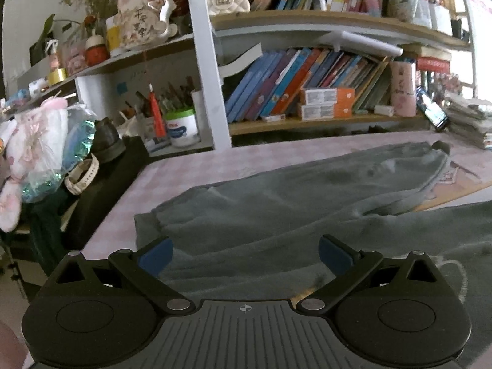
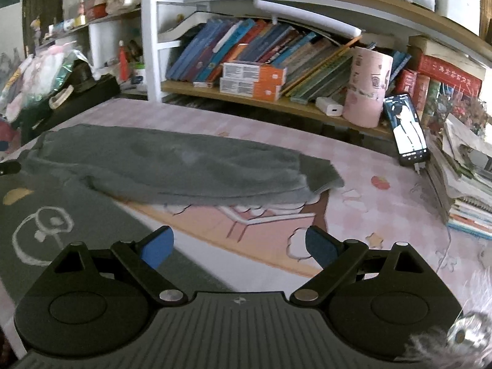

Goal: Fold clothes

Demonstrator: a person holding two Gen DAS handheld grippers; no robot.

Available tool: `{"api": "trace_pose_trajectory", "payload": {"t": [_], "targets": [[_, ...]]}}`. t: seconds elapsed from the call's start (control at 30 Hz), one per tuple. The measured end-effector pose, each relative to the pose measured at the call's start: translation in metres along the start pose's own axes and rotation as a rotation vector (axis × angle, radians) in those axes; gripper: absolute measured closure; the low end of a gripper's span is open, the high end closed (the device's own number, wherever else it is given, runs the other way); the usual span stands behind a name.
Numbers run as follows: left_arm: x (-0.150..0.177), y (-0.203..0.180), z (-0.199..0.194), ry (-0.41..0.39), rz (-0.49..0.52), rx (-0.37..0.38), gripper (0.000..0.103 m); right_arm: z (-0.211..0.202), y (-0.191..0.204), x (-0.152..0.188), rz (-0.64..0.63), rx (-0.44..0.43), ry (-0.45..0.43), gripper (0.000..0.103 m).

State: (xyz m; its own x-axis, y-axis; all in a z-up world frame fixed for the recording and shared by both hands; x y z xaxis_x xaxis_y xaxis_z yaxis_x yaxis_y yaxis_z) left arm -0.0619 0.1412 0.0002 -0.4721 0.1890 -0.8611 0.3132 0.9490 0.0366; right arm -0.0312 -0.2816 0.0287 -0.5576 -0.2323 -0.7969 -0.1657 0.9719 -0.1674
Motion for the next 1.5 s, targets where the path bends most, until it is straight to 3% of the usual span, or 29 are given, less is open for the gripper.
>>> {"api": "trace_pose_trajectory", "payload": {"t": [0.33, 0.87, 1.07, 1.2, 1.27, 1.5], "targets": [[-0.016, 0.014, 0.029, 0.085, 0.101, -0.072, 0.001, 0.050, -0.026, -0.023, -0.014, 0.060, 0.041, 0.014], [-0.043, 0.039, 0.090, 0.081, 0.119, 0.019, 0.001, 0.128, -0.041, -0.063, -0.128, 0.073, -0.008, 0.016], [-0.048, 0.048, 0.120, 0.117, 0.128, 0.052, 0.001, 0.161, -0.047, -0.073, -0.049, 0.057, 0.021, 0.016], [-0.052, 0.058, 0.134, 0.112, 0.078, 0.089, 0.001, 0.175, -0.053, -0.079, -0.001, 0.058, 0.033, 0.016], [-0.056, 0.062, 0.137, 0.088, 0.053, 0.098, 0.001, 0.182, -0.056, -0.083, 0.004, 0.064, 0.035, 0.016], [-0.058, 0.076, 0.154, 0.119, 0.018, 0.106, 0.001, 0.210, -0.060, -0.093, -0.042, 0.061, 0.045, 0.016]]}}
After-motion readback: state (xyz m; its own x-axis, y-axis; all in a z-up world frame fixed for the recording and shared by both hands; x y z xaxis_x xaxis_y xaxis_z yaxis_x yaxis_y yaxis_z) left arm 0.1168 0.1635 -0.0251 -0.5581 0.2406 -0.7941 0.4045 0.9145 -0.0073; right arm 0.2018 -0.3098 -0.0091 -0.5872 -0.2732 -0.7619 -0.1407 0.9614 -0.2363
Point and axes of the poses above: each gripper's, at about its wrist camera, not at the fingertips, and z roughly the way its jaws point, y to its left, x to its underside, the point moved 3 cm from there along z, roughly the way its jaws point, and after that the axes turned 14 degrees about x, right-handed, at the moved point
